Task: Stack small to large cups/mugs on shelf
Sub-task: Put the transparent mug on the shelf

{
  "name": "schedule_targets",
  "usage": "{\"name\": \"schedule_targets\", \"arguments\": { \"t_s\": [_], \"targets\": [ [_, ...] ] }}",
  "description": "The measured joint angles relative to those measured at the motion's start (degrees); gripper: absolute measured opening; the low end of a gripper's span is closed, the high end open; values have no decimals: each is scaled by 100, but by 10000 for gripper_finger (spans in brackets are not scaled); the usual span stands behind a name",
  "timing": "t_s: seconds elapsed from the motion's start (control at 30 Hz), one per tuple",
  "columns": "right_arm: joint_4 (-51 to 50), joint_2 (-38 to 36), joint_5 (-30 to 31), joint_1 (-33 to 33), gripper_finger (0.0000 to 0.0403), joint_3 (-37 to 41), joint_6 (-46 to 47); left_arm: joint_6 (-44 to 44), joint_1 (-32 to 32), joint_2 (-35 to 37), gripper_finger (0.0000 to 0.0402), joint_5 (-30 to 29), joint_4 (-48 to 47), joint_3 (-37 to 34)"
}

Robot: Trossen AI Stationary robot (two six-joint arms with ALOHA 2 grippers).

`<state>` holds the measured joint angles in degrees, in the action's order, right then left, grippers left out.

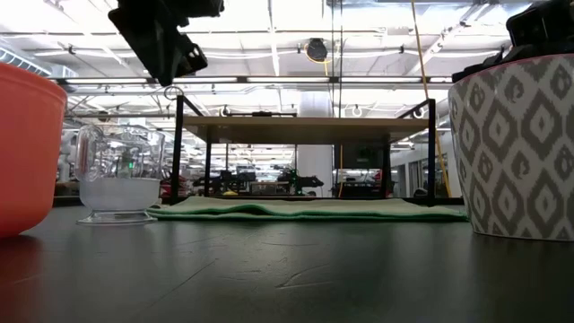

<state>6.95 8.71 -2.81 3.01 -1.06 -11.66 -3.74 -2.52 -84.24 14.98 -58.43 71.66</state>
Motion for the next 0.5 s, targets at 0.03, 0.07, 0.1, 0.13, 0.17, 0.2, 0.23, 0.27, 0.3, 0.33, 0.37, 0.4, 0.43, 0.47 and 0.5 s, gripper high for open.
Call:
{"name": "schedule_targets", "arguments": {
  "t_s": [0.03, 0.07, 0.1, 0.13, 0.17, 0.2, 0.23, 0.27, 0.3, 0.33, 0.37, 0.4, 0.43, 0.47, 0.5],
  "targets": [
    [0, 0, 0, 0, 0, -1, 0, 1, 0, -10, 94, 0, 4, 0],
    [-1, 0, 0, 0, 0, -1, 0, -3, 0, -24, 102, 0, 1, 0],
    [0, 0, 0, -1, 0, -2, 2, -22, -2, -58, 112, 0, 0, 0],
    [1, 0, 0, -2, 0, -1, 4, -28, -2, -94, 122, 0, 0, 0],
    [0, 0, 0, 0, 0, -2, 4, -41, -7, -115, 133, 0, -2, -1],
    [1, 0, 0, -1, 0, 0, 5, -67, -7, -115, 144, 0, -8, -2],
    [3, 0, 0, -2, 0, 0, 14, -95, -5, -103, 155, 0, -17, -2],
    [1, 0, 0, 0, 0, 0, 26, -123, -4, -91, 166, 0, -23, -2],
    [1, 0, 0, -1, 0, 0, 26, -129, -4, -90, 178, 0, -32, -2],
    [1, 0, 0, 0, 0, 0, 26, -127, -4, -96, 188, -2, -51, -2],
    [3, 0, 0, 0, 0, -2, 26, -123, -5, -102, 198, 0, -88, -2],
    [1, 0, 0, -2, 0, -1, 26, -124, -7, -103, 207, 0, -133, -2],
    [1, 0, 0, 0, 0, -1, 26, -135, -7, -99, 215, 0, -162, -12],
    [3, 0, -1, 0, 0, 0, 26, -163, -7, -92, 221, 0, -140, -52],
    [2, 0, 0, -1, 0, 0, 26, -183, -7, -92, 226, 0, -132, -107]
  ]
}}
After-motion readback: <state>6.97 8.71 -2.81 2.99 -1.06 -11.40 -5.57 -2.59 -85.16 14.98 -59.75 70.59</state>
